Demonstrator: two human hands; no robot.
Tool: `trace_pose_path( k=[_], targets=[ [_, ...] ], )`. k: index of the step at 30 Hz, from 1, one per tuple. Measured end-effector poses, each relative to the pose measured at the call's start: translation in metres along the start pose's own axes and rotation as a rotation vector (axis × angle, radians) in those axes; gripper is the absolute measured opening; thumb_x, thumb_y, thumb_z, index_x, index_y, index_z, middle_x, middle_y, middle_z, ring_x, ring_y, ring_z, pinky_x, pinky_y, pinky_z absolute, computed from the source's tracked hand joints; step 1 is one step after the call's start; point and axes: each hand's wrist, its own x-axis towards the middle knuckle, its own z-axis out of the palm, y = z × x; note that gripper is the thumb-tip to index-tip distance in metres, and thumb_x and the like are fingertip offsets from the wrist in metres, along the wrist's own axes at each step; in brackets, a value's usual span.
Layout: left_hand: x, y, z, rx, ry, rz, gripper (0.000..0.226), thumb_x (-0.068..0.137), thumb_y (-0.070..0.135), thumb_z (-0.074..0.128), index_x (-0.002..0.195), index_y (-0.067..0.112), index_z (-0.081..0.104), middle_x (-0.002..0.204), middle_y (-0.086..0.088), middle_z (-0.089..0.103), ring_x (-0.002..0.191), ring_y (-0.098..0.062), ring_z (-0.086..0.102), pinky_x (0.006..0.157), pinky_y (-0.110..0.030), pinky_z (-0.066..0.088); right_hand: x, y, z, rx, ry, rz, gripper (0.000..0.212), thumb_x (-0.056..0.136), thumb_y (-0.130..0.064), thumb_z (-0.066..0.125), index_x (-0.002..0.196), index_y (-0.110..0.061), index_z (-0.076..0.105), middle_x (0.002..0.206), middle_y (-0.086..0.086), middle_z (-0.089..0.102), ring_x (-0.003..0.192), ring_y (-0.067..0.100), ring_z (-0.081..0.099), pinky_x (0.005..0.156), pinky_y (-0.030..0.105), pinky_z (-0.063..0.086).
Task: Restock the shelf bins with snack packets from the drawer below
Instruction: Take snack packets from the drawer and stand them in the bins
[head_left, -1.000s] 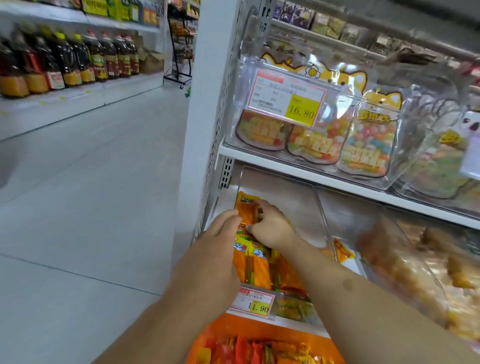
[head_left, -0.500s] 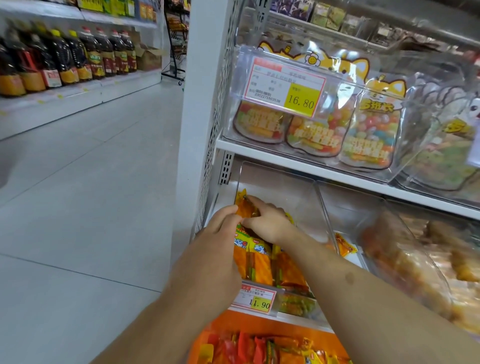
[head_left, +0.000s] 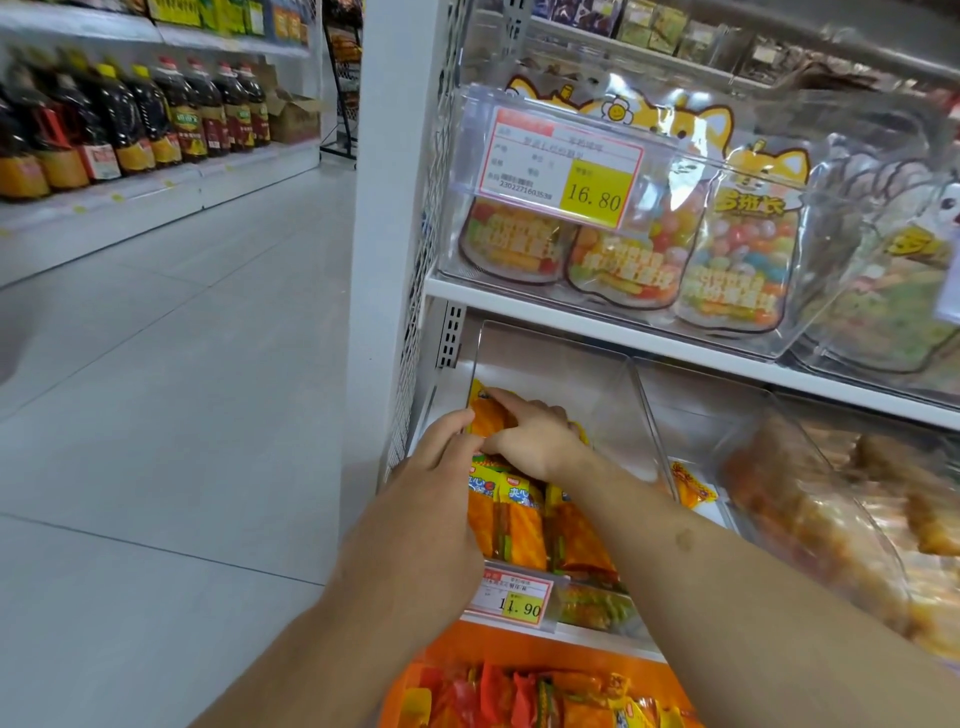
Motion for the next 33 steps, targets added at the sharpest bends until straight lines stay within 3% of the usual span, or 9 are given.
trace_pose_path(
  k=[8,11,14,17,21,24,28,30,33],
  targets=[
    [0.001,-0.004,-0.001,-0.028,0.0,0.037,0.065,0.103,0.02,0.055,0.158,0.04,0.027,0.163,0.032,0.008,0.145,-0.002,0.034,0.109,-0.032,0.05,-0.013,0.002,-0.01,-0.006,0.046,-0.027,0.084,0.084,-0.064,0.057,0.159,-0.052,0.019,0.156,0.008,0.047,0.143,0.037,0.037,0.116,0.05,0.036],
    [-0.001,-0.005,-0.002,-0.018,0.03,0.071,0.062,0.102,0.022,0.053,0.158,0.037,0.032,0.164,0.03,0.016,0.146,-0.002,0.033,0.116,-0.035,0.043,-0.035,0.005,-0.019,0.034,0.121,-0.107,0.082,0.086,-0.063,0.057,0.159,-0.043,0.029,0.159,0.004,0.047,0.146,0.033,0.039,0.119,0.048,0.036],
    [-0.006,0.002,-0.005,0.016,0.075,0.112,0.06,0.097,0.024,0.056,0.155,0.031,0.041,0.164,0.021,0.028,0.148,-0.008,0.034,0.12,-0.04,0.037,-0.08,0.009,-0.032,0.08,0.245,-0.253,0.071,0.092,-0.05,0.066,0.156,-0.029,0.045,0.157,0.005,0.05,0.147,0.027,0.041,0.122,0.039,0.033],
    [-0.023,0.021,-0.007,0.049,0.098,0.172,0.052,0.094,0.03,0.057,0.145,0.031,0.051,0.153,0.017,0.042,0.141,-0.012,0.042,0.114,-0.044,0.043,-0.147,0.021,-0.043,0.154,0.347,-0.389,0.056,0.095,-0.034,0.07,0.147,-0.023,0.055,0.143,0.004,0.06,0.136,0.022,0.048,0.116,0.034,0.036],
    [-0.06,0.054,0.003,0.127,0.162,0.286,0.04,0.092,0.027,0.062,0.132,0.023,0.062,0.135,0.007,0.057,0.128,-0.017,0.046,0.108,-0.033,0.04,-0.234,0.058,-0.033,0.277,0.408,-0.474,0.044,0.09,-0.031,0.065,0.133,-0.021,0.063,0.122,-0.001,0.066,0.112,0.015,0.06,0.092,0.028,0.048],
    [-0.091,0.077,0.026,0.066,0.007,0.262,0.033,0.095,0.031,0.061,0.128,0.031,0.06,0.125,0.014,0.059,0.114,-0.01,0.055,0.093,-0.034,0.051,-0.277,0.102,-0.006,0.411,0.323,-0.396,0.027,0.094,-0.021,0.065,0.121,-0.019,0.065,0.105,-0.003,0.065,0.098,0.013,0.062,0.082,0.026,0.05],
    [-0.116,0.069,0.081,0.134,-0.31,0.231,0.032,0.097,0.035,0.061,0.129,0.033,0.057,0.125,0.015,0.061,0.113,-0.007,0.06,0.094,-0.035,0.054,-0.298,0.185,0.054,0.37,0.209,-0.106,0.012,0.088,-0.021,0.065,0.099,-0.024,0.064,0.091,-0.004,0.066,0.085,0.012,0.065,0.078,0.037,0.053],
    [-0.124,0.055,0.115,0.179,-0.415,0.179,0.029,0.096,0.036,0.063,0.124,0.034,0.058,0.122,0.015,0.062,0.108,-0.009,0.061,0.092,-0.036,0.056,-0.301,0.227,0.082,0.268,0.104,0.041,0.012,0.081,-0.024,0.062,0.093,-0.022,0.061,0.088,-0.003,0.068,0.086,0.021,0.066,0.079,0.041,0.052],
    [-0.137,0.025,0.165,0.208,-0.559,0.074,0.024,0.095,0.033,0.066,0.118,0.031,0.061,0.117,0.01,0.065,0.105,-0.012,0.063,0.09,-0.038,0.057,-0.303,0.28,0.118,0.173,-0.016,0.144,0.016,0.087,-0.016,0.066,0.103,-0.019,0.066,0.096,-0.001,0.07,0.098,0.029,0.068,0.076,0.035,0.047]
  ],
)
